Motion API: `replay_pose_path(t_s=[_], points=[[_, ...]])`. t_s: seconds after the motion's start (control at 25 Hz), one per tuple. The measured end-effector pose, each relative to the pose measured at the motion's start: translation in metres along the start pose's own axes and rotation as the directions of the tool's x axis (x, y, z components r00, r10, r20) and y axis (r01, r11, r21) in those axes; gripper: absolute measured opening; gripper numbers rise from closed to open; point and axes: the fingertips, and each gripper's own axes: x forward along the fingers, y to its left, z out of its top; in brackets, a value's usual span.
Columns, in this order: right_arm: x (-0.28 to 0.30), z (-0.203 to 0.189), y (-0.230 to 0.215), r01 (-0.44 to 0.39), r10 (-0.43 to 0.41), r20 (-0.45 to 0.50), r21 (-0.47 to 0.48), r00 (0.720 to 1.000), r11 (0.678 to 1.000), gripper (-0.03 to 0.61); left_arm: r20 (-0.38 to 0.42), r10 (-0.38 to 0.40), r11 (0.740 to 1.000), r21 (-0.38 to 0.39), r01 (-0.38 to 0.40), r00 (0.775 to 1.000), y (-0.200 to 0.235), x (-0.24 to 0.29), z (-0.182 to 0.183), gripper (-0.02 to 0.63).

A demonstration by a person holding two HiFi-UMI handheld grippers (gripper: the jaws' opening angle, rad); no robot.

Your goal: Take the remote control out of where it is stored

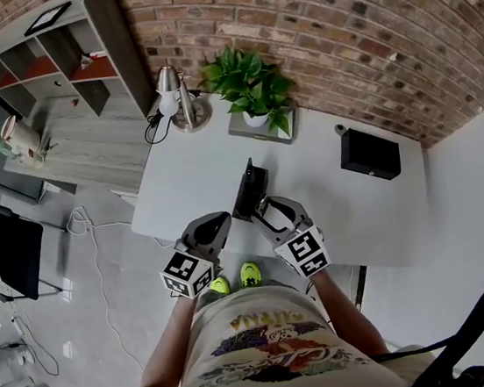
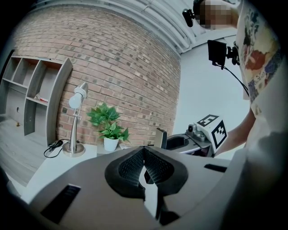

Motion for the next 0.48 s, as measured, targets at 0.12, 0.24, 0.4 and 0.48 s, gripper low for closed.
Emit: replay_pose_path(t_s=[0.12,0.24,0.4,0.48], points=[[-0.003,0.001,0.001,0.023,-0.023,-0.002,0.006,1.000,1.000,0.198,-0.002,-0.017,1.000,-0.001,0.017,1.000,-0.002,-0.005,-0.001,0.003],[-0.007,0.004,0.003,0.042,-0.042,0.000,0.013,0.999,0.999,0.198,-0.004,-0.031,1.000,-0.003,0.031,1.000,-0.004,-0.009,-0.002,0.003],[-0.012,0.000,0.002,0.070,-0.070,-0.013,0.014,0.997,0.997,0.198,-0.003,-0.046,0.999,-0.004,0.046,0.999,-0.003,-0.013,-0.002,0.003],[-0.015,-0.003,0.002,0.085,-0.084,-0.024,0.023,0.996,0.996,0.198,-0.006,-0.056,0.998,-0.005,0.056,0.998,-0.004,-0.015,-0.004,0.003]])
